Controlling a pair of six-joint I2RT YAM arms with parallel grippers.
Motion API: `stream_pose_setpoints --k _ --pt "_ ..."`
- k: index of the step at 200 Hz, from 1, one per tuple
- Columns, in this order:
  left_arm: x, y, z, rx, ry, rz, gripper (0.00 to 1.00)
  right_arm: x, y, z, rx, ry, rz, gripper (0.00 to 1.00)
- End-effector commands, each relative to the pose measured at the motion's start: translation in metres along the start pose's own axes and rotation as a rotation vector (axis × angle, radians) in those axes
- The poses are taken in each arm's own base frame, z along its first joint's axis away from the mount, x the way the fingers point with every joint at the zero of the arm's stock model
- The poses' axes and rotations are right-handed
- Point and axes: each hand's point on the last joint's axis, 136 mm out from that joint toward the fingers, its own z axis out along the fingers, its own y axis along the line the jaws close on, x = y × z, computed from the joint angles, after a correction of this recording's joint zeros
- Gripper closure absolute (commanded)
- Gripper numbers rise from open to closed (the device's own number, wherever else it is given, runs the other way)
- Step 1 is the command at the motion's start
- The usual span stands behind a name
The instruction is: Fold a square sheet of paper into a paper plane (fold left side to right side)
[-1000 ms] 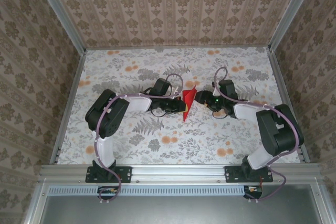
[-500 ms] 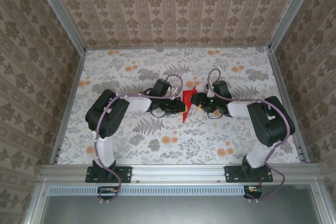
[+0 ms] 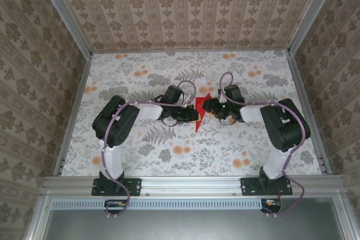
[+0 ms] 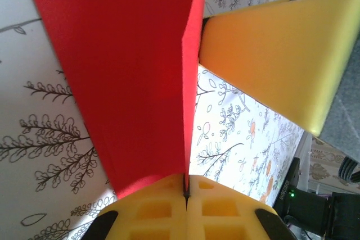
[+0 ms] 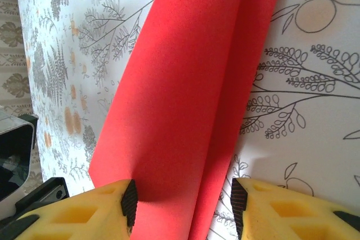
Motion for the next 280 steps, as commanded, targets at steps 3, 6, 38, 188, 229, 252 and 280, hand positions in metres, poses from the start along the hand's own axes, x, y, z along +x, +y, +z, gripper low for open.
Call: stream_pose_setpoints --k 3,6,38,188,229,252,280 --pt "0.004 0.005 0.006 -0.012 0.015 -0.013 1.0 0.001 -0.006 0.006 0.038 0.013 0.034 0.52" --pt "0.003 0.005 0.006 -0.012 0.015 -0.013 1.0 0.001 -0.007 0.006 0.041 0.016 0.036 0.52" --pt "0.004 0.007 0.007 -0.016 0.017 -0.018 0.98 0.005 -0.015 0.008 0.073 0.031 0.054 0.54" --pt "-0.006 -0.013 -0.007 -0.003 -0.009 0.034 0.75 0.015 -0.038 0.01 0.177 0.076 0.092 0.56" --pt "-0.015 -0.017 -0.019 -0.002 -0.039 0.045 0.62 0.016 -0.039 0.011 0.178 0.079 0.093 0.56" --pt "-0.022 -0.017 -0.023 0.008 -0.052 0.046 0.6 0.015 -0.038 0.01 0.178 0.077 0.09 0.57" --pt "-0.031 -0.014 -0.021 0.011 -0.053 0.047 0.58 0.015 -0.037 0.01 0.175 0.078 0.088 0.57"
